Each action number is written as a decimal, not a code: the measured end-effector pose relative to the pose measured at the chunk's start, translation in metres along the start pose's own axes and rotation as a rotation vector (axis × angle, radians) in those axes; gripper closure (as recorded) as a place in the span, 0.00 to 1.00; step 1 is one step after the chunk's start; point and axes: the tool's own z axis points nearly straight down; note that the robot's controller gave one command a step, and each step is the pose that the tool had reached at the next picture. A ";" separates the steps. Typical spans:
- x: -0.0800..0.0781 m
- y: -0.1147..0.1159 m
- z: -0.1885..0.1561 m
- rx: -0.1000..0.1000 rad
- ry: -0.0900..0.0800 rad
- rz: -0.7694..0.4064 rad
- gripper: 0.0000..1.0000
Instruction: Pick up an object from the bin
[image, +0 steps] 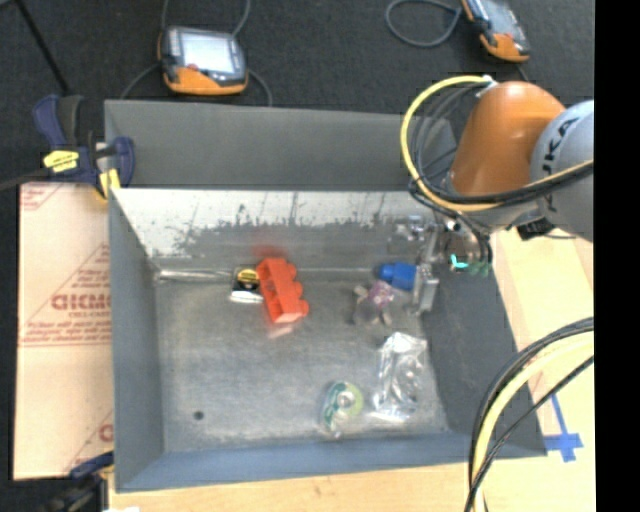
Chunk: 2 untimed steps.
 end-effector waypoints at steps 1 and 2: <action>0.013 -0.059 0.036 -0.001 -0.004 0.353 0.00; -0.004 -0.053 0.063 -0.007 -0.008 0.634 0.00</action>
Offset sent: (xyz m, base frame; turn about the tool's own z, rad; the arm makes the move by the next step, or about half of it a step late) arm -0.0129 -0.0568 -0.0357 0.3526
